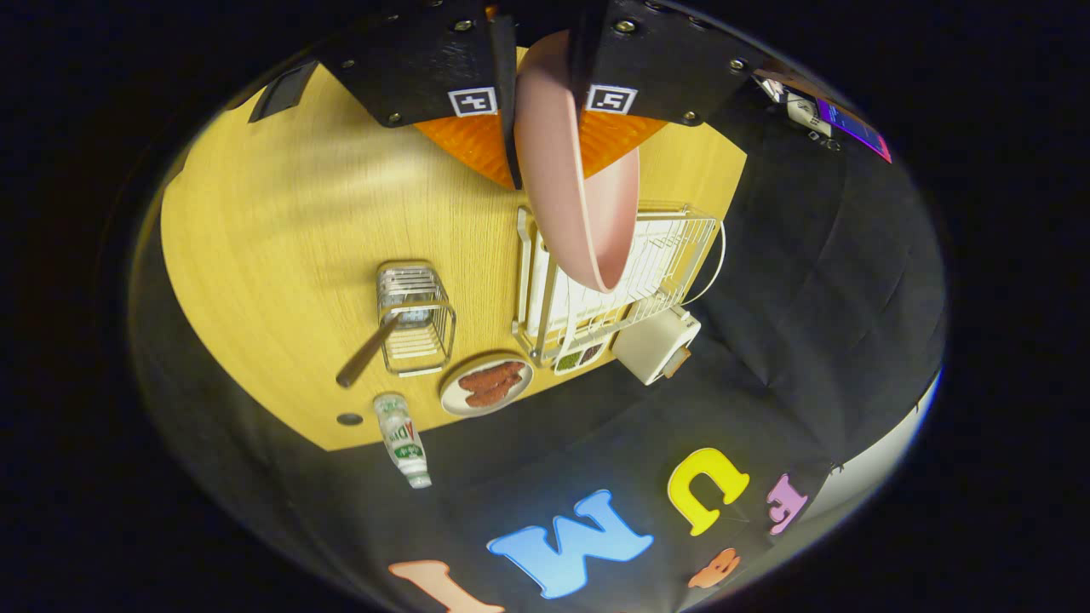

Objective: Take the plate from the dish rack, then take the spoon from the basket and place it into the plate.

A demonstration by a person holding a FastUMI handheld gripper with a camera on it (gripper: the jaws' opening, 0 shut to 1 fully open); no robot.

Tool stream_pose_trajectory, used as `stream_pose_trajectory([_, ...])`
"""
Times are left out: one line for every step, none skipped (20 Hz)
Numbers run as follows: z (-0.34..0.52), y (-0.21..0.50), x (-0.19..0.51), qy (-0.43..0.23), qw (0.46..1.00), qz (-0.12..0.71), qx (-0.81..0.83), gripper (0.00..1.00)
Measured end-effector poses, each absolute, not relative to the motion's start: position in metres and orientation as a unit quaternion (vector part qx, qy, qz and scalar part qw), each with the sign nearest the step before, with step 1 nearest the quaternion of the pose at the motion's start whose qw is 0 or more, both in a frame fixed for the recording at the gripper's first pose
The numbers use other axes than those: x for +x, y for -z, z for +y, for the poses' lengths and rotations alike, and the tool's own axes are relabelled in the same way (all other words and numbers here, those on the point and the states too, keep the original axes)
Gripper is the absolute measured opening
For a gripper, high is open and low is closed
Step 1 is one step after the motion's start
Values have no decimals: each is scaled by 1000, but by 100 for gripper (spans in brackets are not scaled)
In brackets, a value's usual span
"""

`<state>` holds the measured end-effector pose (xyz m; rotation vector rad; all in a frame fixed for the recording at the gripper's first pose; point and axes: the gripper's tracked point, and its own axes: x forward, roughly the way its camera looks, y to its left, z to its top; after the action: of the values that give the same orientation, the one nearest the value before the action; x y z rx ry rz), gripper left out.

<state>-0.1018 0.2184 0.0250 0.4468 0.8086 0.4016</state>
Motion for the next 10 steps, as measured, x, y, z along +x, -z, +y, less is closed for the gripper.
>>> stream_pose_trajectory([220, -13, -104, -195, 869, 399, 219, 24])
stream_pose_trajectory([224, 0, -106, -200, 861, 413, 220, 24])
stream_pose_trajectory([228, 13, -108, -207, 854, 424, 220, 24])
stream_pose_trajectory([232, 22, -110, -214, 848, 433, 220, 24])
stream_pose_trajectory([232, 27, -113, -217, 841, 443, 221, 24])
stream_pose_trajectory([239, 36, -112, -223, 838, 448, 218, 24])
stream_pose_trajectory([245, 42, -111, -232, 835, 449, 218, 24])
stream_pose_trajectory([248, 46, -110, -234, 832, 453, 220, 24])
stream_pose_trajectory([253, 54, -110, -237, 827, 458, 223, 24])
stream_pose_trajectory([256, 58, -109, -237, 824, 463, 227, 24])
